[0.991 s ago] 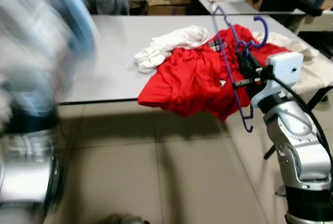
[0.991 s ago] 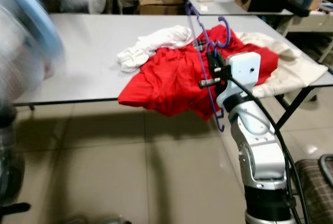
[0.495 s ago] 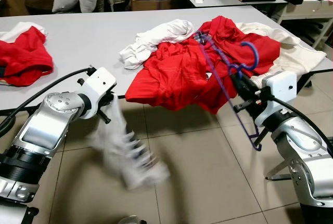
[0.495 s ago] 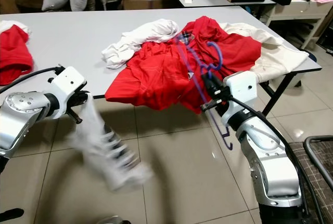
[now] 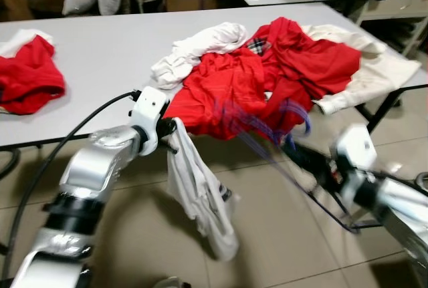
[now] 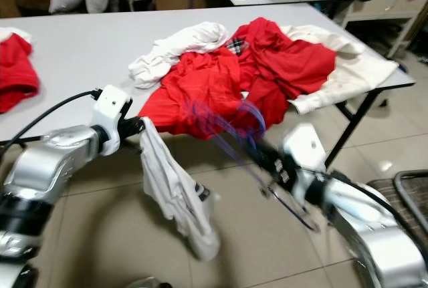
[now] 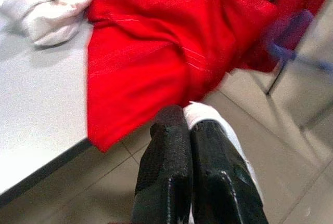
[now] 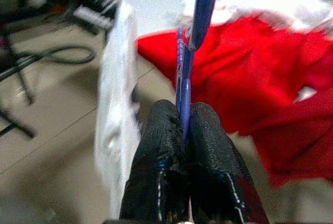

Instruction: Hang hanger

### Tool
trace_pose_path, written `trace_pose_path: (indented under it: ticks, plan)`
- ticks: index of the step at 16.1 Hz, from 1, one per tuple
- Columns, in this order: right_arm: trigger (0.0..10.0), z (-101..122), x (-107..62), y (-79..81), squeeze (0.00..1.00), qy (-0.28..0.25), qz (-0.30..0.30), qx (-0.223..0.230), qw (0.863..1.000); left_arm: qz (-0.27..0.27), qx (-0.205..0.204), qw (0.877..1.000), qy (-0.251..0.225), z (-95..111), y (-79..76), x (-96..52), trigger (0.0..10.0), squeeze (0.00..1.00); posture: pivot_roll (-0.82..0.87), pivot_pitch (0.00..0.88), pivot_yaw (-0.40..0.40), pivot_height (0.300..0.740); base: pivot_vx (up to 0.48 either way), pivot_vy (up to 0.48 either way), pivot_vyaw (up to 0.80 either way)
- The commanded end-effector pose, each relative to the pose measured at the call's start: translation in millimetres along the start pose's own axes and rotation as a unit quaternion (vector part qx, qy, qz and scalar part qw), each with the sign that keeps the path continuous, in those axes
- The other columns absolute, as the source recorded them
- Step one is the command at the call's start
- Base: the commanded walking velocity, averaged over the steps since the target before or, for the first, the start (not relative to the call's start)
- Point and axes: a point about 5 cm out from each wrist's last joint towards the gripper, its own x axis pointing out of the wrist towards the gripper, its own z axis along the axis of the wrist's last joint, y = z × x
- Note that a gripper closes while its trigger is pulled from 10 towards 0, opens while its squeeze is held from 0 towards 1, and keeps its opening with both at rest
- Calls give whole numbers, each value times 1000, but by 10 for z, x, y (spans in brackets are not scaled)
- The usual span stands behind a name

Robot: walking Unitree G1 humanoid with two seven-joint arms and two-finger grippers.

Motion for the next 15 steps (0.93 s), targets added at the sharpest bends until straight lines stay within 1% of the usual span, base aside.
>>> trace_pose_path:
  ticks: [1,2,3,4,5,6,7,8,9,10,13,15]
  plan:
    - [10000,36,-58,44,0,6,24,-2,1000,30,-32,999,-13,78,52,19,0,0,-81,0,56,740,0,0,0]
    - [10000,10,-77,75,0,12,35,4,999,32,-38,999,-13,72,24,48,0,0,-73,0,58,740,0,0,0]
    - [10000,-7,-73,110,0,16,45,6,999,32,-29,999,-14,62,-3,65,0,0,-65,0,62,740,0,0,0]
    - [10000,-6,-42,167,0,12,60,14,998,32,-9,999,-23,80,-13,68,0,0,-73,0,72,740,0,0,0]
    - [10000,-7,-13,214,0,10,74,18,997,30,24,999,-23,86,-21,63,0,0,-73,0,78,740,0,0,0]
    - [10000,-9,3,247,0,11,88,24,996,31,86,996,-17,84,-16,62,0,0,-61,0,77,740,0,0,0]
    - [10000,-9,19,262,0,11,93,27,995,30,110,993,-8,72,-1,57,0,0,-56,0,79,740,0,0,0]
    - [10000,-18,34,288,0,6,114,44,992,35,119,992,9,91,29,42,0,0,-40,0,73,740,0,0,0]
    - [10000,-31,45,311,0,2,132,58,990,48,113,992,22,127,73,28,0,0,-28,0,68,740,0,0,0]
    - [10000,-58,55,327,0,4,140,63,988,52,125,991,22,186,108,5,0,0,-17,0,66,740,0,0,0]
    - [10000,-49,93,319,0,-2,136,68,988,51,122,991,12,252,128,-25,0,0,-4,0,69,740,0,0,0]
    - [10000,-20,196,221,0,-28,90,76,993,33,122,992,15,258,63,-40,0,0,1,0,75,740,0,0,0]
